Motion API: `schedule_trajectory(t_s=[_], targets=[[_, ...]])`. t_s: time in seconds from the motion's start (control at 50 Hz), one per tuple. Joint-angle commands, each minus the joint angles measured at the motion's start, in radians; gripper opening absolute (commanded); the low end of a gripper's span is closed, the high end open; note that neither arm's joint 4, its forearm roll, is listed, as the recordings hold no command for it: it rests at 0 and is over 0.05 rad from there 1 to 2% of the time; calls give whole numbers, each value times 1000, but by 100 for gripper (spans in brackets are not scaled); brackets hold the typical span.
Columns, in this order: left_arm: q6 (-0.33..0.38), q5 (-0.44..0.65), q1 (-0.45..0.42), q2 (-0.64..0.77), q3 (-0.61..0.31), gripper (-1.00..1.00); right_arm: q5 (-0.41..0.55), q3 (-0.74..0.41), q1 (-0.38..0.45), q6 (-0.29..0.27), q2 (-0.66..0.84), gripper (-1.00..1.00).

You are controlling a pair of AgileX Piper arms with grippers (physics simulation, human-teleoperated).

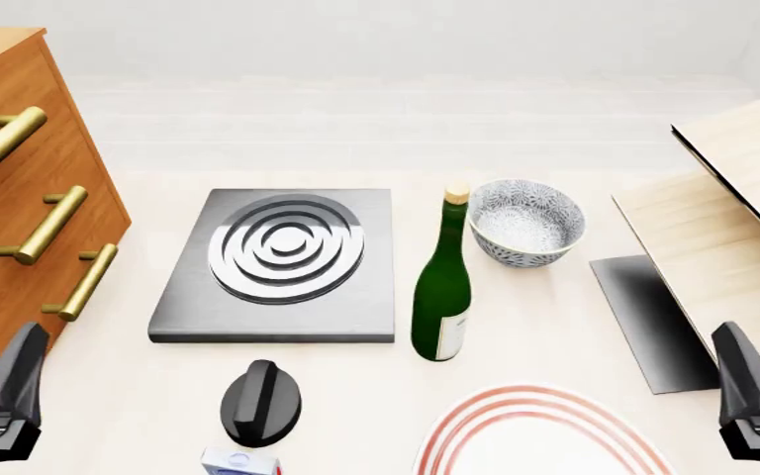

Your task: Turn on the stove.

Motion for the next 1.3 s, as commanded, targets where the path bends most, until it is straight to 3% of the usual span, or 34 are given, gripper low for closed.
schedule_trajectory(t_s=[0.02,0.2,0.32,0.36,0.5,0.52,0.56,0.68,0.7,0.78,0.82,0.86,0.96,1.06,1.28,1.3], targets=[[2,1,-11,8,-4,100,-6,-3,0,5,11,100],[34,6,-18,8,-9,100,-6,-4,0,8,13,100],[108,0,-11,19,-8,100,-6,-5,-1,8,14,100],[138,-92,9,152,-7,100,-3,-7,-1,8,12,100],[228,-157,-10,283,-34,100,-6,-6,0,6,14,100],[199,-162,-5,323,-57,100,-6,-5,0,6,14,100],[210,-177,6,398,-83,100,-3,-7,-1,7,12,100],[203,-113,-16,440,-146,100,-8,-5,0,5,15,100],[174,-96,-23,462,-165,100,-8,-4,-1,7,15,100],[192,-34,-57,481,-215,100,-7,-5,-1,7,15,100],[162,-16,-103,573,-248,100,-7,-5,-1,6,14,100],[104,20,-96,607,-291,100,-6,-5,-1,7,14,100],[107,110,-125,621,-370,100,-5,-5,-1,7,13,100],[57,171,-140,692,-441,100,-6,-5,-1,6,13,100],[119,272,-163,738,-551,100,-4,-6,-1,7,12,100],[190,279,-155,743,-554,100,-2,-6,-1,6,11,100]])
